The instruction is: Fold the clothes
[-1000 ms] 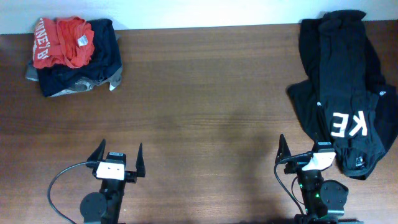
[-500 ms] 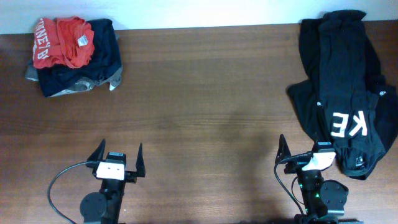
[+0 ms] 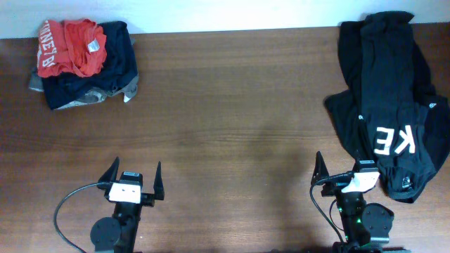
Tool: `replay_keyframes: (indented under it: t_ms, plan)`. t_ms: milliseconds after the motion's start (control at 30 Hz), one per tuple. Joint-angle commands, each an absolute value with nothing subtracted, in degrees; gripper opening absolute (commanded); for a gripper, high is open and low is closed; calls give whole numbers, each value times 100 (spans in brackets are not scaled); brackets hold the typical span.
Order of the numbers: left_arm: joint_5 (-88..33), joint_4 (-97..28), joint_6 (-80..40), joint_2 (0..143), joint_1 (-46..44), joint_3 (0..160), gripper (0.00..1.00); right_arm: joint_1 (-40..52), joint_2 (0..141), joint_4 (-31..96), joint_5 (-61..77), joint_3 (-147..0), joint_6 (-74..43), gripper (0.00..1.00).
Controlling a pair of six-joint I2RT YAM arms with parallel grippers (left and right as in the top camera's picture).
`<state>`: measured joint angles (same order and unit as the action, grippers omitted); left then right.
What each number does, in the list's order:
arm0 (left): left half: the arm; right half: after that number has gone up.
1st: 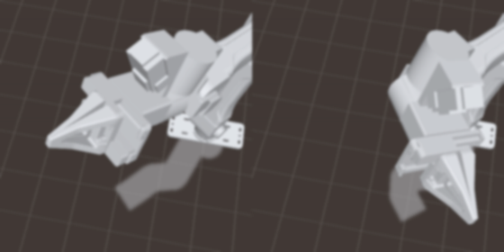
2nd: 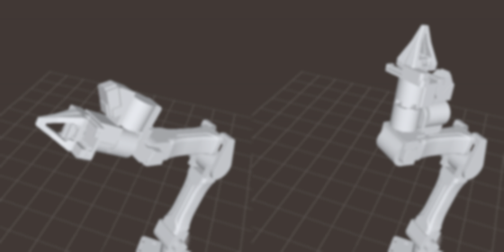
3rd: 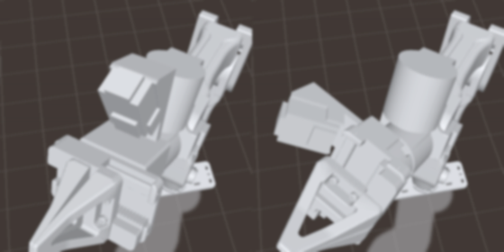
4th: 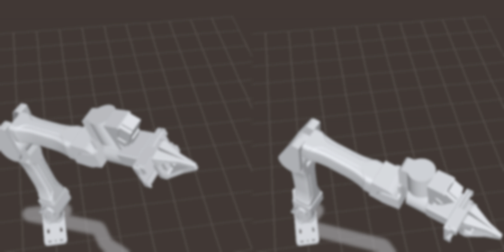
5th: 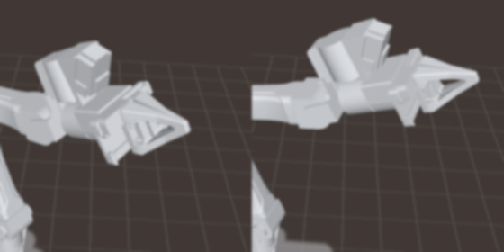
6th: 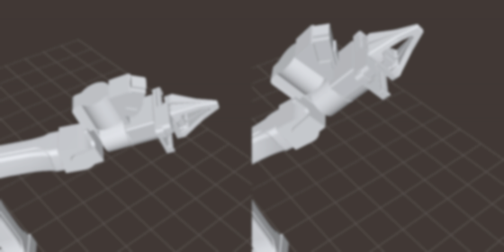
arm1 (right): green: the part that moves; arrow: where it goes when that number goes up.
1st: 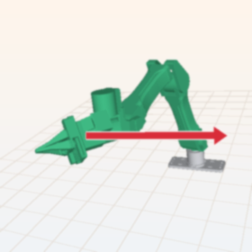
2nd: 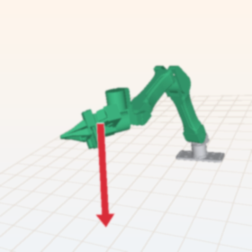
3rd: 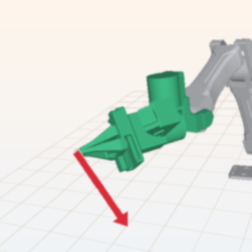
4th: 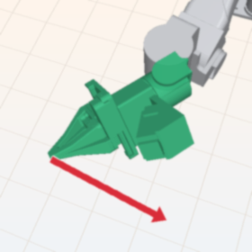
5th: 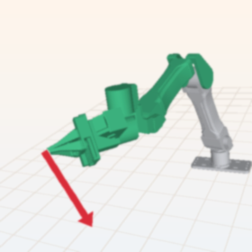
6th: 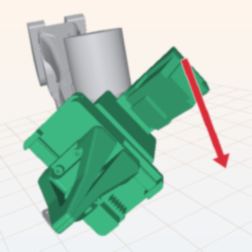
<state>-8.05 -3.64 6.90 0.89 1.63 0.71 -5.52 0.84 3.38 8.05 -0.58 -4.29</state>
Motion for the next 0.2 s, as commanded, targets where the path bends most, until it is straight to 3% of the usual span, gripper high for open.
replay_keyframes:
  t_ms: [0,167]
  plan:
    - [-746,-395,740,34,165,51,99,-521,25,366,856,-32,-429,99]
    - [-746,-395,740,34,165,54,99,-521,25,366,856,-32,-429,99]
